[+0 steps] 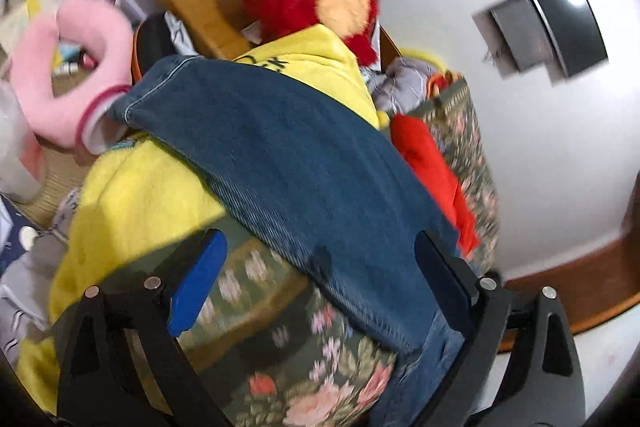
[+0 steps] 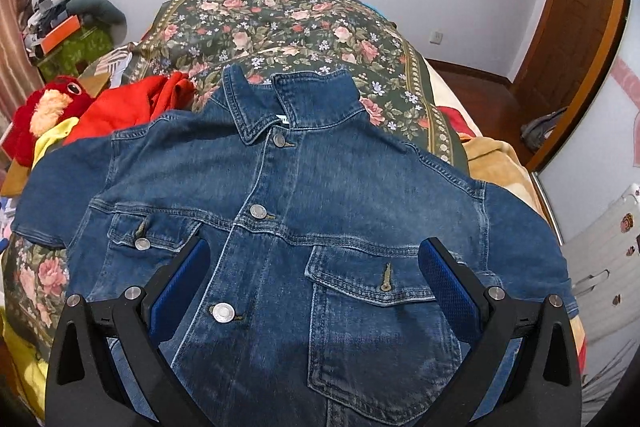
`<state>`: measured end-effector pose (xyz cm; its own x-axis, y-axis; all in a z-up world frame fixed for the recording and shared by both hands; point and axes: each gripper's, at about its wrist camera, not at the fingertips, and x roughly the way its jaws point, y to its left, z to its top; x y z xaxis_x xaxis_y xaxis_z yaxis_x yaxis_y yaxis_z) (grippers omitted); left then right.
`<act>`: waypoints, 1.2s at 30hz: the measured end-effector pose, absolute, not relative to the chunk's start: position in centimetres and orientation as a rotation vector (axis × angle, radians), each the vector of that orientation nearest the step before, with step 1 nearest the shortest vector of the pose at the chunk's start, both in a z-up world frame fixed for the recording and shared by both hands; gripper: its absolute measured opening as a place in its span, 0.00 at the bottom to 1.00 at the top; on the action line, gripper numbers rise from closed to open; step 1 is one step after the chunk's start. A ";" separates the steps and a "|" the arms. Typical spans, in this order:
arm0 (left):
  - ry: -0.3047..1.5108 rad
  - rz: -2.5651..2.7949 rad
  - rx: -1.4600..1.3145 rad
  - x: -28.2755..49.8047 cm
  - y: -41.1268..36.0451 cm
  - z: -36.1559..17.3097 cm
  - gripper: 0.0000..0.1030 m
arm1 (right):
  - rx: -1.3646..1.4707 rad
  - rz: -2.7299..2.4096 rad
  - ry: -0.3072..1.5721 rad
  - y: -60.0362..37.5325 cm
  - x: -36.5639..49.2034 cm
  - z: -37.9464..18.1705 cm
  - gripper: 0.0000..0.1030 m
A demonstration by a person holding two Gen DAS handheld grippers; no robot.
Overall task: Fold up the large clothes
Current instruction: 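Grasp the jacket sleeve with the left gripper and lift it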
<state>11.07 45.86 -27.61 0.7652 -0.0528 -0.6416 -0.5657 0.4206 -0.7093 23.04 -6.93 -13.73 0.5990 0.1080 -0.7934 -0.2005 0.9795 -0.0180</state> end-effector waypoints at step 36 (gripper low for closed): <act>0.425 0.194 -0.547 24.7 35.0 -4.6 0.07 | -0.040 0.232 0.778 -11.2 23.5 -10.4 1.00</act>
<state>24.70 35.04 -4.62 0.8956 0.0664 -0.4398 -0.2890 0.8385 -0.4619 23.51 -11.17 -10.40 0.6882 0.1930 -0.6994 -0.2222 0.9737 0.0500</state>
